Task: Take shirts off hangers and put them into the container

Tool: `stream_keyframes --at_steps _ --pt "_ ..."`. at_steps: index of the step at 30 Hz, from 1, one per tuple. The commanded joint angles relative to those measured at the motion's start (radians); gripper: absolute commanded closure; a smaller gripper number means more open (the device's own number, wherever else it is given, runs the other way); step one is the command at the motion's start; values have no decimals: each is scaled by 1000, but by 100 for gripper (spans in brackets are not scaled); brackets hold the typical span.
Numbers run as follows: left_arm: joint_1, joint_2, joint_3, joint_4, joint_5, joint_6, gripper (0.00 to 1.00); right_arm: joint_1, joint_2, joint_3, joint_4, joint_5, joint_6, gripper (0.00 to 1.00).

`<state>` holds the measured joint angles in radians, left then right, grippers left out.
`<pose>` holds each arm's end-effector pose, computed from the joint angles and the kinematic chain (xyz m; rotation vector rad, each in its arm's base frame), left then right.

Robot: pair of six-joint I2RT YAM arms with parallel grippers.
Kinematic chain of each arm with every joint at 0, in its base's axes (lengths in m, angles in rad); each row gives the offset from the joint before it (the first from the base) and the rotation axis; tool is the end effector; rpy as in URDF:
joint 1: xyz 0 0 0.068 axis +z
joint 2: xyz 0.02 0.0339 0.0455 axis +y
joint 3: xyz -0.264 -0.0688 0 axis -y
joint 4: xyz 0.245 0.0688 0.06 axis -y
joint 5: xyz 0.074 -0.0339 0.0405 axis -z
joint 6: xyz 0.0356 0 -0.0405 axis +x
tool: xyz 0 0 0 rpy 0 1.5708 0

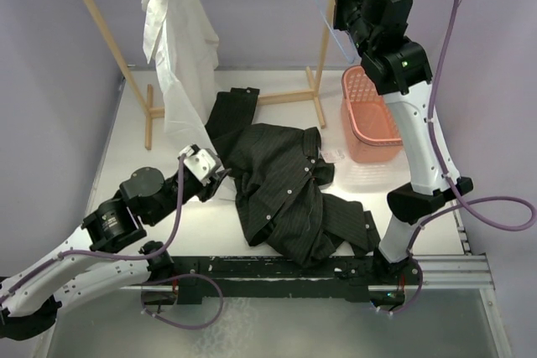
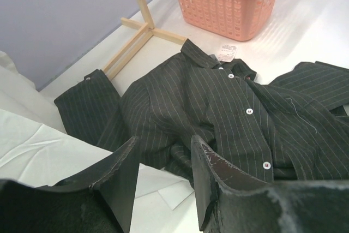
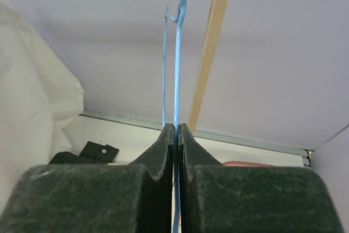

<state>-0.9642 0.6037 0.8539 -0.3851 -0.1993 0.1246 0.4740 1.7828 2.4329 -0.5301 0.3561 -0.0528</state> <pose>0.0817 -0.1053 0.3675 0.7612 1.5468 -0.4546 0.3089 0.1445 0.5805 -0.0921 1.4560 0.0855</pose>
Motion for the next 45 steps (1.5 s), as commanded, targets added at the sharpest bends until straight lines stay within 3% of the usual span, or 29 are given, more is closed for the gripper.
stream_keyframes --at_steps 1,20,25,27,28,30,33,39,45 --pt "9 13 4 16 -14 -20 54 -10 -3 52 97 -103 47 100" --pt "28 9 -8 23 -1 -19 56 -15 176 204 115 -153 57 100" --pt "38 11 -6 23 7 -20 56 -16 155 148 124 -155 49 100" --pt "39 13 -7 25 13 -20 55 -15 143 132 116 -163 42 94" --pt "41 16 -7 25 15 -20 55 -15 131 115 112 -172 41 86" --pt "44 18 -7 24 17 -22 55 -15 86 52 127 -189 42 58" --pt "42 20 -7 26 21 -22 55 -14 -25 -76 163 -230 49 47" --pt "44 28 -12 35 12 -23 55 -14 -371 -457 160 -371 163 40" --pt "47 86 -19 68 -64 -82 54 -14 -802 -1000 174 -479 372 39"
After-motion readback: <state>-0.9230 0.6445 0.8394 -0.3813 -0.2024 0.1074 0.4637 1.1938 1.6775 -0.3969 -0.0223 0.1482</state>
